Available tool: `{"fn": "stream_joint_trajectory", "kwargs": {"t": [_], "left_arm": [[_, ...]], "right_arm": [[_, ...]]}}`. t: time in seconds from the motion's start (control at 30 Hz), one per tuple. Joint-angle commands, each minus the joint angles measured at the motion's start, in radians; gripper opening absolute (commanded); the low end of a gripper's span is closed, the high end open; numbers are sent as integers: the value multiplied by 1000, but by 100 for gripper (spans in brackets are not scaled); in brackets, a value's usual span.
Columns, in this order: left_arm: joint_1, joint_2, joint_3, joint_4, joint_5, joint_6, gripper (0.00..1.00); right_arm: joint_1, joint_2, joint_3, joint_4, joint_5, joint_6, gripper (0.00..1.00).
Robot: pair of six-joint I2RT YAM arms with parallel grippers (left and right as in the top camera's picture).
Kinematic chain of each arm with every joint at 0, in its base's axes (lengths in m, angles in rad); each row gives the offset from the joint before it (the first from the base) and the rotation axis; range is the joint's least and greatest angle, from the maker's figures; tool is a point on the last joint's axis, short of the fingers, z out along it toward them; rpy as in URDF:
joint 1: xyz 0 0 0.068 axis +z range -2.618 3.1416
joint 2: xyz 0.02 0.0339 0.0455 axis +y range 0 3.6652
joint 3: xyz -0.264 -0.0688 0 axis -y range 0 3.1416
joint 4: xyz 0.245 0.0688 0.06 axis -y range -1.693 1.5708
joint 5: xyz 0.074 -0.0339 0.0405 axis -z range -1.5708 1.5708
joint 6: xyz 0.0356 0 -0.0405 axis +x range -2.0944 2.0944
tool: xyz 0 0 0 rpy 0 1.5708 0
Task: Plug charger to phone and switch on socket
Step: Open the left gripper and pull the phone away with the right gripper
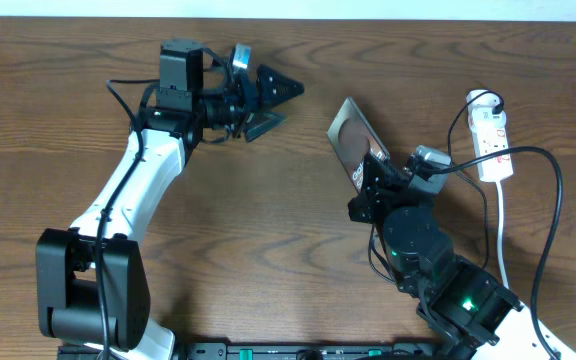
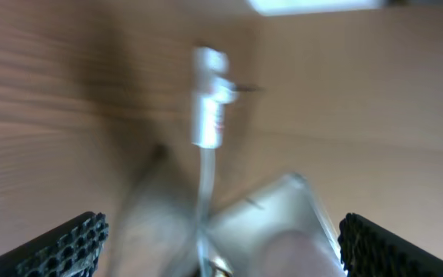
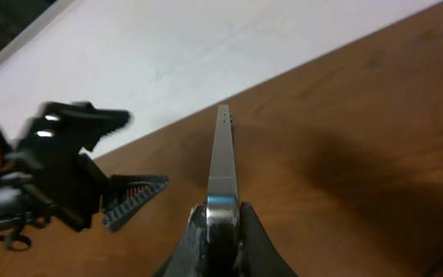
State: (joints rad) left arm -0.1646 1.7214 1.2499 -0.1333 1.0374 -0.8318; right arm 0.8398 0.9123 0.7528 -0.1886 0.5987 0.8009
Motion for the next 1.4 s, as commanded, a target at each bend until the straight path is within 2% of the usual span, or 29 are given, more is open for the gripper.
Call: {"fn": "stream_joint_trajectory", "kwargs": {"t": [0.0,0.1,0.17,0.43,0.63,0.83,0.97,1.1,1.23,1.27,1.37], "left_arm": [[4,-23,5,-142,-358,202,98],[4,-23,5,-293,-568,303,98],[5,-23,5,-382,-658,351,98],[5,-97,5,-544,-745,406,98],[5,-329,5,-670,-935,418,98],[5,-592,5,-766,-1012,418,98],[5,-756,5,-842,-1056,417,98],[5,-912,5,-940,-1103,416,98],[5,-1062,5,-1020,-1109,389,98],[5,-1110,4,-1047,-1109,368,98],[5,-1180,-2,-1096,-1098,319,98]], "right_arm": [[-8,-26,19,-33,-31,63,1],[-8,-31,19,-94,-41,121,1],[-8,-32,19,-127,-59,138,1],[-8,-43,19,-216,-121,138,1],[-8,-50,19,-242,-165,179,1],[-8,-43,3,-223,-168,288,1],[-10,-37,-53,-98,-220,306,1],[-27,-37,-145,109,-303,306,1],[-81,-26,-265,365,-441,306,1],[-110,-14,-315,486,-505,307,1],[-162,19,-396,690,-609,365,1]]}}
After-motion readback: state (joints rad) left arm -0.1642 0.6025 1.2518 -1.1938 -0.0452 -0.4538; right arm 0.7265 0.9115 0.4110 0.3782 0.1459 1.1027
